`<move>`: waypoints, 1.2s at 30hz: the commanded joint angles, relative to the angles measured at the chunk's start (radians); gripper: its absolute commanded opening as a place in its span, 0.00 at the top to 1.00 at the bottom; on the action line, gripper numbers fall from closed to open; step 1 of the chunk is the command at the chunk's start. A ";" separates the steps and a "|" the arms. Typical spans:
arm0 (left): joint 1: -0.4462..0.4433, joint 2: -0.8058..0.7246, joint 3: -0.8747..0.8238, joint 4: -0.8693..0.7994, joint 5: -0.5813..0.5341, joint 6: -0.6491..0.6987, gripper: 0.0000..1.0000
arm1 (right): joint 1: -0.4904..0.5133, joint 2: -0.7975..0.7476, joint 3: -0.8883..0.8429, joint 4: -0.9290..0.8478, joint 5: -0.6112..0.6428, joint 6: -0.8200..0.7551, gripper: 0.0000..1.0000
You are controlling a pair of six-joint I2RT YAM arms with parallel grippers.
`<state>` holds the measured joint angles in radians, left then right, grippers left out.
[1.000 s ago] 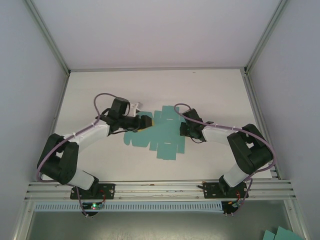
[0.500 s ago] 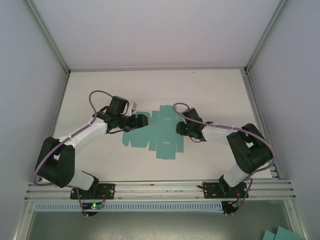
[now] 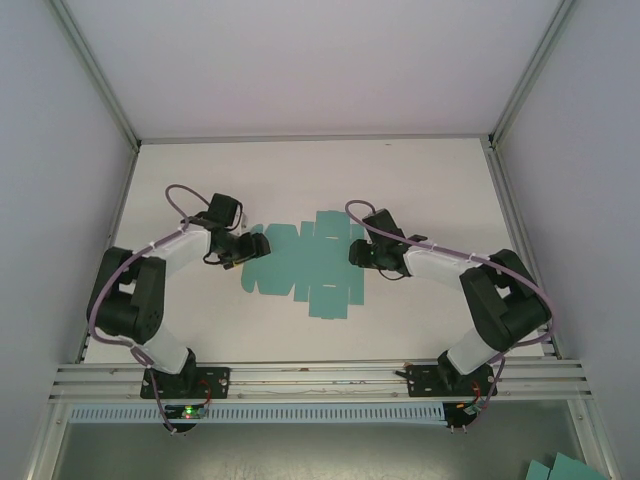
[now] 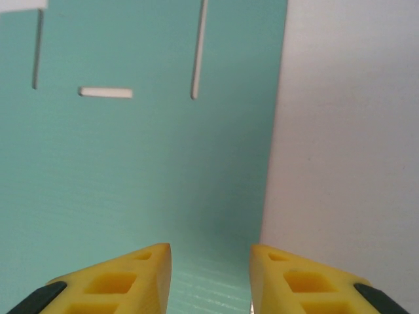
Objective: Assemble paper box
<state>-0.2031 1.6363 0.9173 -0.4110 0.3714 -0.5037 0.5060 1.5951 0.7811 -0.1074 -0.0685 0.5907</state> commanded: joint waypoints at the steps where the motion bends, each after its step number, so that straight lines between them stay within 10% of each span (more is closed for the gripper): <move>1: 0.009 0.045 0.024 -0.038 -0.023 0.064 0.27 | -0.006 0.047 -0.017 0.007 -0.031 0.020 0.63; 7: 0.007 0.099 0.044 -0.065 -0.021 0.104 0.29 | -0.006 0.097 -0.008 0.018 -0.044 0.022 0.63; 12: -0.007 0.110 0.012 0.034 0.295 0.102 0.33 | -0.006 0.118 -0.024 0.050 -0.076 0.029 0.64; 20: -0.010 -0.038 0.067 -0.132 -0.093 0.114 0.31 | -0.021 0.120 -0.041 0.048 -0.071 0.032 0.65; 36: -0.023 0.144 0.109 -0.059 0.044 0.135 0.32 | -0.026 0.135 -0.048 0.069 -0.107 0.035 0.65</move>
<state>-0.2092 1.7348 1.0153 -0.4995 0.3450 -0.3985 0.4793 1.6562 0.7757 -0.0784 -0.1219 0.6075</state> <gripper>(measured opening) 0.684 0.348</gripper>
